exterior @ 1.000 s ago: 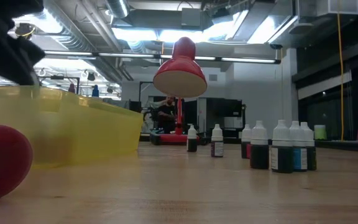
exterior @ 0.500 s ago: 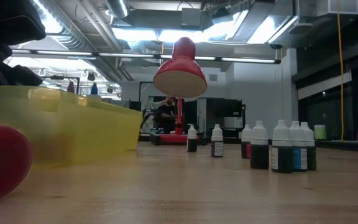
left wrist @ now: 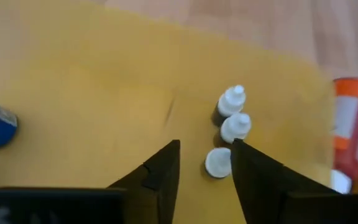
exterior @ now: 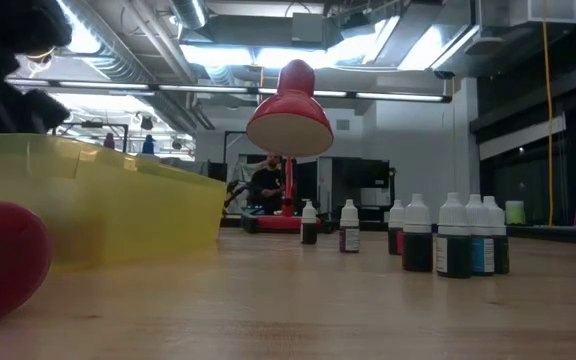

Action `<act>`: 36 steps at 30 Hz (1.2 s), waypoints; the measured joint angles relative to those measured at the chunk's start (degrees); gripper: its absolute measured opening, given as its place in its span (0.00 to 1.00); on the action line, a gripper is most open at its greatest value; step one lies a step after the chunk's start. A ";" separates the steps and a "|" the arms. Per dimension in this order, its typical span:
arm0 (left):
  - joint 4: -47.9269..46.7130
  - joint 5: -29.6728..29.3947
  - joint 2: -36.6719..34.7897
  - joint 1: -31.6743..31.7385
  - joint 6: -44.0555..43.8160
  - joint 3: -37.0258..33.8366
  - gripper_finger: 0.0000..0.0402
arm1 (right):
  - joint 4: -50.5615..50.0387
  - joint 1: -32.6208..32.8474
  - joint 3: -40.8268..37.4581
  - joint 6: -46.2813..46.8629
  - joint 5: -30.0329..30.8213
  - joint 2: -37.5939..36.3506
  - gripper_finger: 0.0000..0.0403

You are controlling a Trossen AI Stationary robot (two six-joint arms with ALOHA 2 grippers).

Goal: Pick & Place food coloring
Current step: Put the small brown food coloring bottle into the yellow bin, then put the small pink food coloring bottle into the yellow bin

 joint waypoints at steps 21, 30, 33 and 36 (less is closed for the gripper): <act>-2.10 3.17 -25.40 9.09 7.50 3.11 0.63 | -36.90 15.99 -2.79 38.25 26.27 -4.36 0.64; -0.74 4.55 -26.72 13.56 12.17 9.34 0.62 | -34.98 19.76 -19.19 55.44 27.63 -4.98 0.64; -0.73 6.09 -26.72 14.48 12.08 10.54 0.62 | -29.58 19.76 -26.18 56.09 26.99 -5.94 0.64; -0.74 9.79 -26.72 15.26 11.45 10.78 0.62 | -22.48 19.74 -34.01 54.53 26.67 -9.44 0.64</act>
